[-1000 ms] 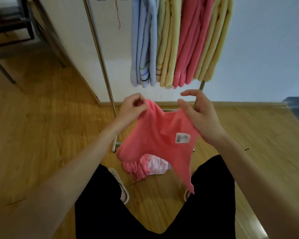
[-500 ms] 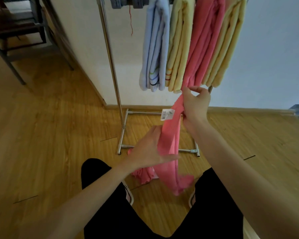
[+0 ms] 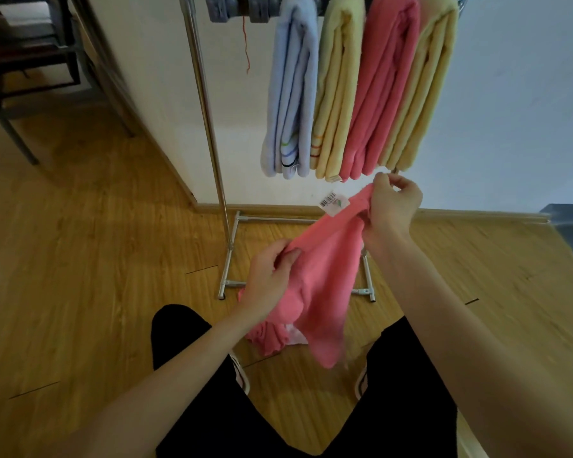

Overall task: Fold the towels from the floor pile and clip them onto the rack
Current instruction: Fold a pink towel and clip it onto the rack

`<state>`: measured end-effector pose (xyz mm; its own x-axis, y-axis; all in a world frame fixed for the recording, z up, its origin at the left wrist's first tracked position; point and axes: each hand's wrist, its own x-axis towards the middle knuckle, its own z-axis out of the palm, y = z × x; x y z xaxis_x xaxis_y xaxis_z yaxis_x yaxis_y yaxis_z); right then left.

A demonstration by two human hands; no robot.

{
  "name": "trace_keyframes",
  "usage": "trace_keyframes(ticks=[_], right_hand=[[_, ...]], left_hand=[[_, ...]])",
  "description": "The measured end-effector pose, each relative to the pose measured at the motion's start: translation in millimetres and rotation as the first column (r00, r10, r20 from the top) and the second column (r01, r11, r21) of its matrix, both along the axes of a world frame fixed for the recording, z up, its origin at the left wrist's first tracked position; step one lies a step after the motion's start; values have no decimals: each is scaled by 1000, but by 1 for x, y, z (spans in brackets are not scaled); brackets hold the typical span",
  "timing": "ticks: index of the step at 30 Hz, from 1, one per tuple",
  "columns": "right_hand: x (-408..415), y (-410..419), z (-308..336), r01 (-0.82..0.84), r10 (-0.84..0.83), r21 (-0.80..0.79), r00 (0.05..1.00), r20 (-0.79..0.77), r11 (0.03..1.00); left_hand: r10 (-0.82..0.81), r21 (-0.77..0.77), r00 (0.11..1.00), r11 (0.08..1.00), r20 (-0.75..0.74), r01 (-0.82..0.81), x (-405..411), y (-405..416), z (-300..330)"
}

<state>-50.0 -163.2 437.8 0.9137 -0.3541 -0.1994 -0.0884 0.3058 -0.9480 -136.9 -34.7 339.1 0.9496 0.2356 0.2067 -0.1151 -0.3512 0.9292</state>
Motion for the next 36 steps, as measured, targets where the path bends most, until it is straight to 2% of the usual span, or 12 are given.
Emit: trace_keyframes(ticks=[3,5,6,9,12,17,21,23,25,28,31,36], right_hand=[[-1,-2,-11,-13,15,32,998,-62,999],[-1,-2,-18,-22,26,53,996,-88,998],[-1,-1,-21,-26,32,63,995,-93,998],[-3,1,-23,-43,49,63,994,-96,997],[-3,2,-27,-49,56,72,994,-97,996],[-2,-4,-34,-49,68,123,985,-157,991],[-4,-8,-40,-57,77,110,978,-193,992],[-4,-10,-45,-57,78,109,976,-201,992],[-4,-14,-49,-77,101,121,974,-204,990],[-6,-23,-55,-169,192,124,960,-204,978],[-12,-33,-63,-276,295,129,941,-167,952],[-25,-46,-90,-457,449,-50,885,-123,888]], left_hand=[[-78,-225,993,973,-84,58,-1,-2,5],[-151,-279,986,952,-73,125,-4,-3,9],[-178,-239,982,958,-60,159,-6,-3,11],[-166,29,986,985,-33,167,-9,-5,12],[-57,70,998,996,9,56,-10,-1,11],[-116,263,993,959,8,110,-19,28,1],[-107,452,993,889,48,74,-28,53,-13],[-105,490,993,870,60,63,-28,56,-11],[-80,432,996,900,48,52,-27,52,-3],[-20,232,999,973,29,13,-22,38,16],[9,90,999,996,51,-14,-15,27,31],[30,-19,999,999,24,-30,-6,20,44]])
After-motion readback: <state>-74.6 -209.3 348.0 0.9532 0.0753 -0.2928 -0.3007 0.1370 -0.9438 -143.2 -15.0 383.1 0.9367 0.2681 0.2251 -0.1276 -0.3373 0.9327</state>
